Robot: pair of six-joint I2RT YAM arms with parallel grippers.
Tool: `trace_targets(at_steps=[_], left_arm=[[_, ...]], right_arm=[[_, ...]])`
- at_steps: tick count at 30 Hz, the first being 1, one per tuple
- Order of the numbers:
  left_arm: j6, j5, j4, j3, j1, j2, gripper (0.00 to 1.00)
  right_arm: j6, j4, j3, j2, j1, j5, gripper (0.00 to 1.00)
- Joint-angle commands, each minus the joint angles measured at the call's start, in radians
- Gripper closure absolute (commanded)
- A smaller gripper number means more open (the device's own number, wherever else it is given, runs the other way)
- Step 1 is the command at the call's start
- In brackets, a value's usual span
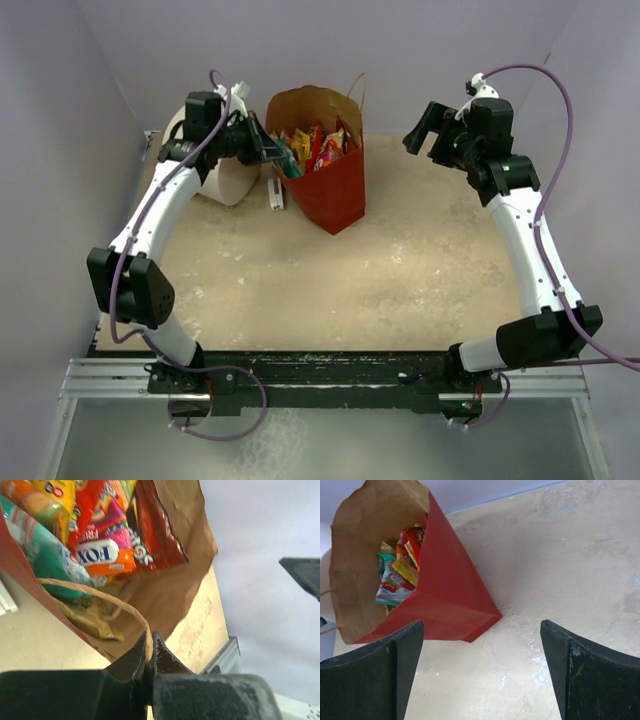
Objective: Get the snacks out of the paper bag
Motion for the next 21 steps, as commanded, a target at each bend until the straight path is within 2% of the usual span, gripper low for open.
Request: trace_targets(at_steps=[1, 6, 12, 17, 21], left_arm=[[-0.063, 0.123, 0.083, -0.092, 0.002, -0.156, 1.00], [-0.062, 0.104, 0.024, -0.176, 0.002, -0.269, 1.00], [-0.106, 0.080, -0.008, -0.266, 0.002, -0.388, 1.00], [-0.121, 0.051, -0.054, -0.305, 0.003, -0.459, 1.00], [-0.090, 0.036, -0.118, -0.300, 0.003, -0.474, 1.00]], right_arm=[[0.016, 0.059, 0.034, 0.002, 0.004, -0.099, 0.00], [0.038, 0.053, 0.061, 0.043, 0.004, -0.196, 0.00], [0.034, 0.110, 0.125, 0.148, 0.019, -0.416, 0.00], [0.066, 0.246, 0.143, 0.225, 0.079, -0.421, 0.00], [0.095, 0.243, 0.291, 0.375, 0.101, -0.422, 0.06]])
